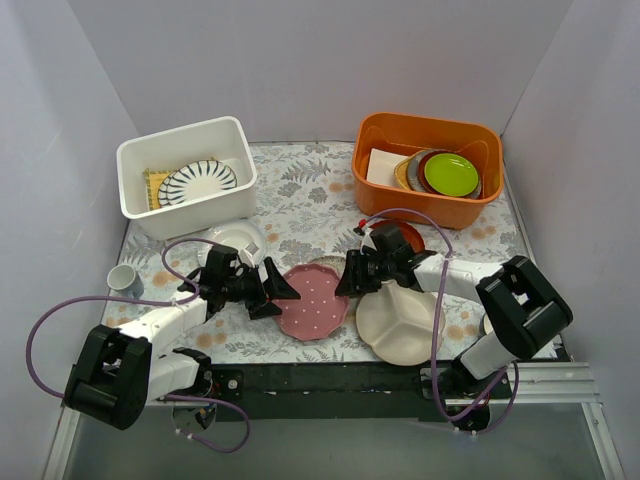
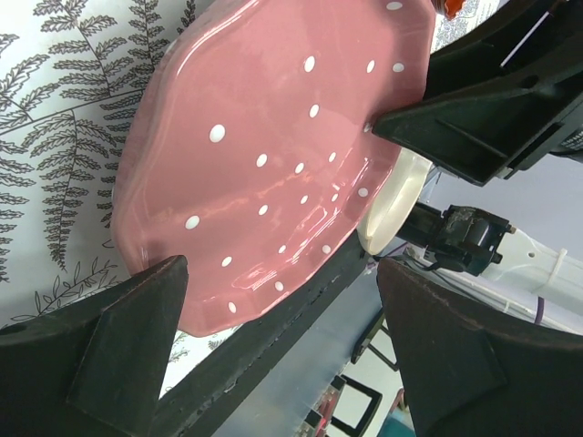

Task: Place the plates into the plastic bin on the countertop
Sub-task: Pick up the plate at the center of the board.

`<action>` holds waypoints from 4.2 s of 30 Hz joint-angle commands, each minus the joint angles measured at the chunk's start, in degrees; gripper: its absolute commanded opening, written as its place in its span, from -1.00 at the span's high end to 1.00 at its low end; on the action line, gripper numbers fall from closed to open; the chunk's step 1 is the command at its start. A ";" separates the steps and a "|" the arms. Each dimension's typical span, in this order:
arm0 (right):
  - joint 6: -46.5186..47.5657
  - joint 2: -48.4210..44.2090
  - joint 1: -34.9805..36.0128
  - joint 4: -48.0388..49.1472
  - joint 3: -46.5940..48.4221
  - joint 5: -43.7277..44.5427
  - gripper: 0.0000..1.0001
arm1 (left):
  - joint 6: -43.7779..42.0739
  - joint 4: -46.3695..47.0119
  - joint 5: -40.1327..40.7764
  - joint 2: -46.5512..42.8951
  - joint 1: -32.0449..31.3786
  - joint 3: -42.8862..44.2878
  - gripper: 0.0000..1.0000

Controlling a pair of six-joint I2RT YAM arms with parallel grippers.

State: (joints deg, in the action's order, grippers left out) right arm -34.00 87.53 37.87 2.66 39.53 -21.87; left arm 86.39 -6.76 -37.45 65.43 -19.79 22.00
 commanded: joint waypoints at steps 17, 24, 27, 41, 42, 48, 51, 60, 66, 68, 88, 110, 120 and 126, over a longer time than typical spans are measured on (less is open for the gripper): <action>-3.62 0.90 -0.25 10.18 -3.05 -2.66 0.97 | -1.57 -1.94 1.69 -0.74 -0.16 0.49 -0.79; -4.14 -1.04 -0.25 9.56 -2.79 -1.69 0.97 | -2.10 -3.51 -0.87 -5.74 -0.16 10.67 -0.90; -4.58 -1.66 -0.25 9.74 -2.70 -1.95 0.97 | -4.11 -6.67 0.18 -6.10 -0.16 15.52 -0.94; -4.58 -10.09 -0.34 4.73 0.02 -0.02 0.97 | -11.24 -17.67 6.15 -4.08 -0.16 26.52 -0.96; -4.59 -10.44 -0.34 4.47 0.02 0.07 0.97 | -11.50 -18.10 6.60 -4.08 -0.16 26.52 -0.96; -4.85 -12.82 -0.78 3.76 0.11 -0.10 0.97 | -11.77 -19.69 9.14 -4.96 -0.16 25.29 -0.96; -4.94 -14.13 -0.95 3.32 0.20 -0.10 0.97 | -10.72 -19.60 9.50 -5.57 -0.25 23.36 -0.97; -6.16 -21.77 -1.30 -0.02 1.08 1.04 0.97 | -6.24 -17.06 10.21 -11.28 -0.16 17.82 -0.96; -4.33 -23.63 -2.27 -2.56 3.35 1.92 0.97 | -2.98 -12.92 8.80 -14.19 -0.16 15.35 -0.96; -2.84 -22.93 -3.41 -5.01 5.63 0.96 0.97 | -1.76 -12.84 9.50 -15.06 -0.16 14.22 -0.96; -6.25 -28.99 -6.49 -3.36 3.62 -1.34 0.97 | 3.87 -2.55 5.72 -23.68 -2.35 4.02 -0.95; -9.51 -31.45 -6.40 -0.90 2.57 -3.45 0.97 | 8.00 6.94 6.95 -19.02 -9.74 0.77 -0.42; -9.77 -31.54 -6.49 0.16 1.96 -4.94 0.97 | 8.79 9.75 7.22 -20.25 -10.18 -1.25 0.02; -10.03 -31.45 -6.49 0.77 1.52 -5.46 0.97 | 8.71 10.28 6.87 -20.08 -10.36 -1.52 0.38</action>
State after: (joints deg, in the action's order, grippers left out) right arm -40.77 58.33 31.51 -6.52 39.75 -22.96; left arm 95.50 2.02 -30.63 46.13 -29.85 20.86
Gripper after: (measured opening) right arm 0.242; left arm 0.352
